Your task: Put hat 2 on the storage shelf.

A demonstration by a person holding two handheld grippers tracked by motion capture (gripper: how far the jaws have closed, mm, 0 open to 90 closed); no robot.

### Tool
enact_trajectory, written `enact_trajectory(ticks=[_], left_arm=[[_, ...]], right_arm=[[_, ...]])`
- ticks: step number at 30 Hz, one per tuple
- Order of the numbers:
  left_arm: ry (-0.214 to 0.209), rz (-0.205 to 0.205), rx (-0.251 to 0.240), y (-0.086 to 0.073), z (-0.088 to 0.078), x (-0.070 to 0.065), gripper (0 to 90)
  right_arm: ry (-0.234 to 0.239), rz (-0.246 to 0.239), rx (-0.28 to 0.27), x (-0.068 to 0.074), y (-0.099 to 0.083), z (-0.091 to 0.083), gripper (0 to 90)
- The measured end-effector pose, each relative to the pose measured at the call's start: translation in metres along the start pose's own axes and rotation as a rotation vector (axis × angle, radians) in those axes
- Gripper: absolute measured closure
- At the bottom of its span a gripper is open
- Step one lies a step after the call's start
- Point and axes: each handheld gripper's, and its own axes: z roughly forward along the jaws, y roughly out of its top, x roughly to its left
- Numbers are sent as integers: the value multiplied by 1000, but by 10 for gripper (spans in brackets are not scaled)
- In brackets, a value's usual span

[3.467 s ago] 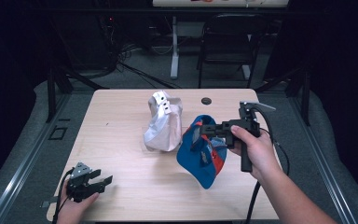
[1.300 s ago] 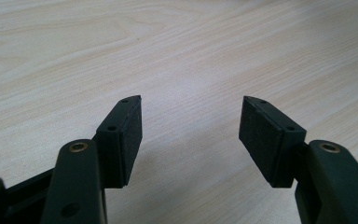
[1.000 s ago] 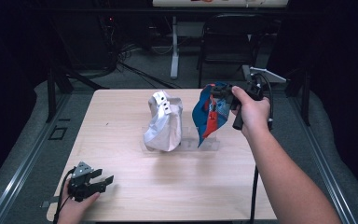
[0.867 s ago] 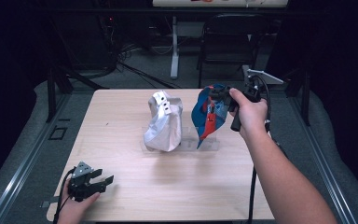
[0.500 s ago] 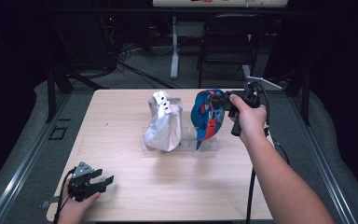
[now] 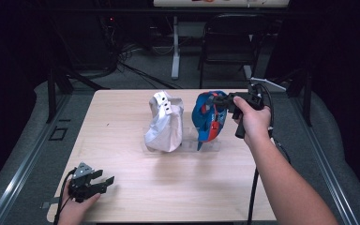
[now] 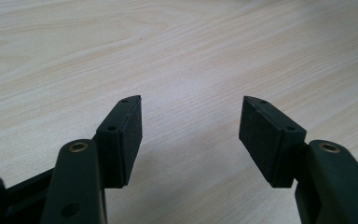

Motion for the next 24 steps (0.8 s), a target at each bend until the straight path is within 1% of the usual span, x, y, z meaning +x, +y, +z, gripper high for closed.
enact_trajectory(ticks=[1, 3, 4, 5, 8, 9, 13, 16, 17, 18, 19, 20, 21, 22, 24], left_arm=[[0, -1, -1, 0, 0, 0, 398], [1, -1, -1, 0, 0, 0, 399], [2, -2, -2, 0, 0, 0, 398], [2, -3, -1, 0, 0, 0, 398], [2, -1, -1, 0, 0, 1, 399], [2, -2, -1, 0, 0, 0, 399], [1, -3, 1, 0, 0, 0, 399], [1, -3, 0, 0, 0, 0, 399], [0, -4, -5, -1, 0, 0, 399], [2, -2, 0, 0, 0, 0, 399], [0, -4, -7, -1, 1, 0, 399], [0, -3, -5, -1, 1, 0, 399], [3, -5, -14, -1, 1, 0, 398], [3, -6, -13, -1, 1, 0, 399], [4, -6, -13, -2, 1, 0, 399]], right_arm=[[1, 4, -5, 0, 0, 0, 755], [9, -5, -5, 0, 0, -1, 753], [6, -5, -10, 0, -1, -1, 751], [4, -15, -4, 0, -1, -2, 748], [-3, -22, 1, 1, -1, -3, 743], [-7, -39, 8, 1, -1, -4, 735], [-14, -48, -5, 2, -1, -7, 716], [-17, -55, -2, 1, -1, -9, 705], [-18, -62, 1, 1, -1, -11, 696], [-17, -65, 0, 0, -1, -11, 684], [-22, -74, 3, -1, -1, -14, 650], [-26, -78, -15, -1, -2, -14, 636], [-38, -100, -12, -1, -3, -15, 617], [-56, -113, -30, 0, -5, -16, 602], [-93, -168, -27, 1, -8, -19, 571]])
